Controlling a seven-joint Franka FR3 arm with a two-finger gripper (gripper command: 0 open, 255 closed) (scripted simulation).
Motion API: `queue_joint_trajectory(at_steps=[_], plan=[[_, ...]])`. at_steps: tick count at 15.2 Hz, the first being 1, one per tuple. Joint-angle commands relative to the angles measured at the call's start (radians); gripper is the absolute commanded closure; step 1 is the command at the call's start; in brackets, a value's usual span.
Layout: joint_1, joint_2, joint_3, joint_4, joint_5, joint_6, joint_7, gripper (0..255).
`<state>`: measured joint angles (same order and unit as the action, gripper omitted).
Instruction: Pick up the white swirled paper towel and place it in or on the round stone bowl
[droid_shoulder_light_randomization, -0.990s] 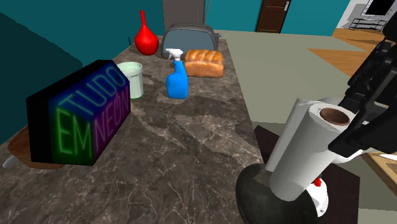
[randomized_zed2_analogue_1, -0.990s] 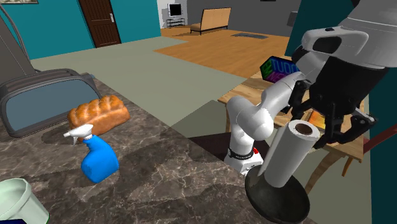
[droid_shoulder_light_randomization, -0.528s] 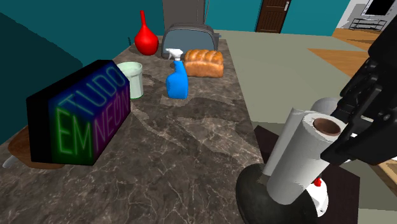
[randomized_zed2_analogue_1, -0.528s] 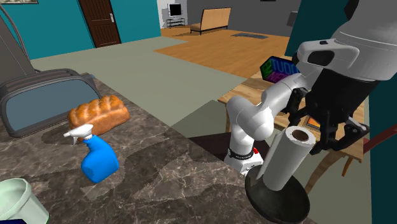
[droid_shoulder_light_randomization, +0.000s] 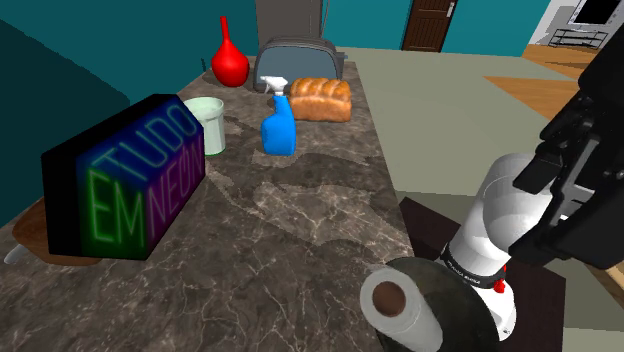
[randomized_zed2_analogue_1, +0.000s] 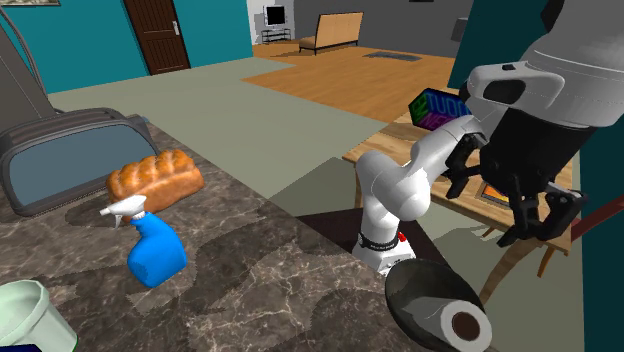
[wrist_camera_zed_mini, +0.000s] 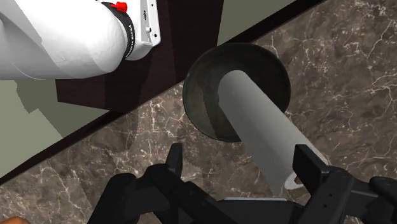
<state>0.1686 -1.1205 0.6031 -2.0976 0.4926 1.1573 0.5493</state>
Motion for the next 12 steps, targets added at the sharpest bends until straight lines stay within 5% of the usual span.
queue_joint_trajectory(at_steps=[1,5,12], plan=[[0.000,0.000,0.000,0.000,0.000,0.000,0.000,0],[-0.031,0.091,-0.020,0.178,-0.029,-0.086,0.025,0],[-0.031,0.091,-0.020,0.178,-0.029,-0.086,0.025,0]])
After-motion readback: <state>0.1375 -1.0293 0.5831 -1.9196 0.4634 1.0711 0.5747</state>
